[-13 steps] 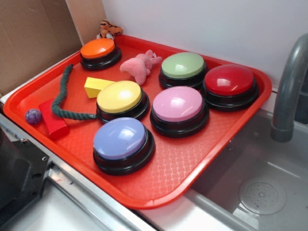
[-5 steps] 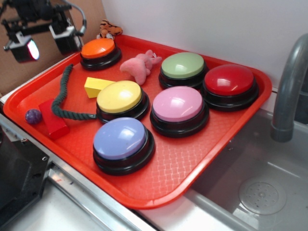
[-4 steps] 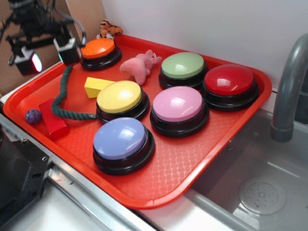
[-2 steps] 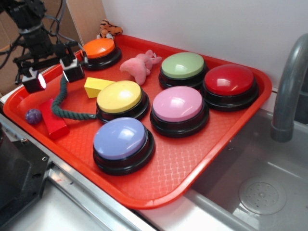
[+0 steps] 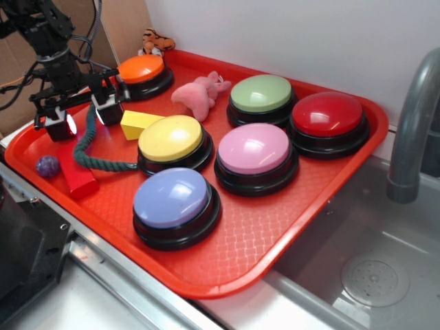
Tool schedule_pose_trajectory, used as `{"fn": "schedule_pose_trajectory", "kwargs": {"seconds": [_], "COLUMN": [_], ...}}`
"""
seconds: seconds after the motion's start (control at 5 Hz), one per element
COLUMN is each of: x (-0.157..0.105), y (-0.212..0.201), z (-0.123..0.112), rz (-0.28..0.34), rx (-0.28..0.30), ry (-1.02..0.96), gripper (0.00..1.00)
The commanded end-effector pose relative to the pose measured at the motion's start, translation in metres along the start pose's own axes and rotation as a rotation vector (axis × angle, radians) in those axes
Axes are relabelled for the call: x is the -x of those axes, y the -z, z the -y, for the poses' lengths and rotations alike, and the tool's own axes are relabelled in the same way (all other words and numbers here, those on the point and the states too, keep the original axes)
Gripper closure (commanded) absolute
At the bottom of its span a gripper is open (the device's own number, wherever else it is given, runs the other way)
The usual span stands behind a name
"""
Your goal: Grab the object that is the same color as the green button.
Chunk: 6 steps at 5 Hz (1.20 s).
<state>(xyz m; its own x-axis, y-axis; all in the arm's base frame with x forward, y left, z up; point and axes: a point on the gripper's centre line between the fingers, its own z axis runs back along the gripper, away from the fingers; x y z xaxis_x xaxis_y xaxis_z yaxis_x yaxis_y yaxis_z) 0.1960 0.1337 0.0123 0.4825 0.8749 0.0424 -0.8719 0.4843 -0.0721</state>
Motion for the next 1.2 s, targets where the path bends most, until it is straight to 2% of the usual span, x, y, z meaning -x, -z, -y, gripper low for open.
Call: {"fn": "schedule_pose_trajectory", "kwargs": {"seconds": [0.0, 0.4, 0.6, 0.8, 1.0], "x": [-0.002, 0.0, 0.005, 0.02, 0.057], "y": [-0.001, -0.009, -0.041, -0.08, -0.114], "z": [-0.007, -0.002, 0.01, 0.034, 0.072], "rz": [0.003, 0.002, -0.01, 0.006, -0.017], "rx": [0.0, -0.014, -0.013, -0.01, 0.015], "ry": [0.01, 0.057, 0.169, 0.352, 0.6], "gripper": [1.0, 1.0, 1.0, 1.0, 1.0]}}
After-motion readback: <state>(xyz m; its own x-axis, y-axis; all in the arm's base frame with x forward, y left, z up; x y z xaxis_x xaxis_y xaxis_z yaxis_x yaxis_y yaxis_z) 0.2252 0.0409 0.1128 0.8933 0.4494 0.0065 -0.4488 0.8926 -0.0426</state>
